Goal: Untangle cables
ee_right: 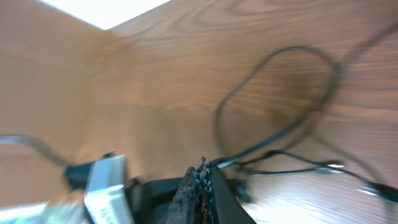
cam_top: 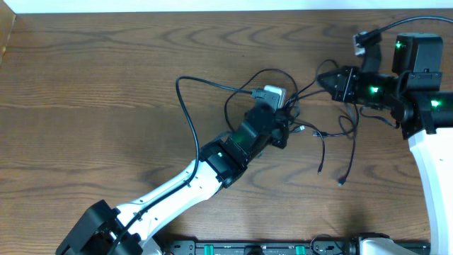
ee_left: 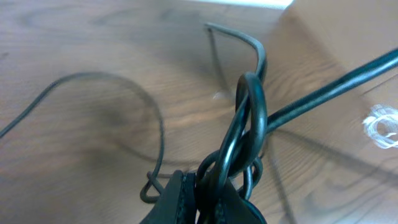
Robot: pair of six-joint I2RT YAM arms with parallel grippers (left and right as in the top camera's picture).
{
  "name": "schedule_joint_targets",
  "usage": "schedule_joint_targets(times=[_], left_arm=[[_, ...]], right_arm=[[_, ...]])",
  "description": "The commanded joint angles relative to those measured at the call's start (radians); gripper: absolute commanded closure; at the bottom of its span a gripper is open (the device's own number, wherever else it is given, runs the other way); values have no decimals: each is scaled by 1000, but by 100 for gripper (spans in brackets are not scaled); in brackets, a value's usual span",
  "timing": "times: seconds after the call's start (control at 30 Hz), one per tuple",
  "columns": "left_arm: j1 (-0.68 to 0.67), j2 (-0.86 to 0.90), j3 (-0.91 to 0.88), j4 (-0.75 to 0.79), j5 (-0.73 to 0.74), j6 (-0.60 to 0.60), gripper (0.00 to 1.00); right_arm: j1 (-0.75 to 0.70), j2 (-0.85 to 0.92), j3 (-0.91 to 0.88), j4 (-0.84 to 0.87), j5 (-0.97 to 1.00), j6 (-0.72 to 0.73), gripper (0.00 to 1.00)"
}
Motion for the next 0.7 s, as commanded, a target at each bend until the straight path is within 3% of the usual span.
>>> schedule_joint_targets(times=[0.0, 0.13, 0.23, 0.33, 0.5, 0.67], left_arm=[[14, -20, -16, -103, -149, 25, 92], [14, -92, -16, -216, -235, 54, 92], [14, -176, -16, -267, -289, 55, 93], [14, -231, -16, -260, -262, 54, 92], [14, -269, -16, -265, -169, 61, 92], [19, -271, -16, -264, -14, 179, 92]], right_arm=[[-35, -22, 12, -16, 416, 31, 99], [-40, -22, 12, -73, 746, 140, 99], [-40, -22, 12, -95, 823, 164, 99], [-39, -22, 12, -96, 678, 139, 99], [-38, -21, 11, -120, 256, -23, 85], [-39, -21, 11, -215, -40, -179, 85]])
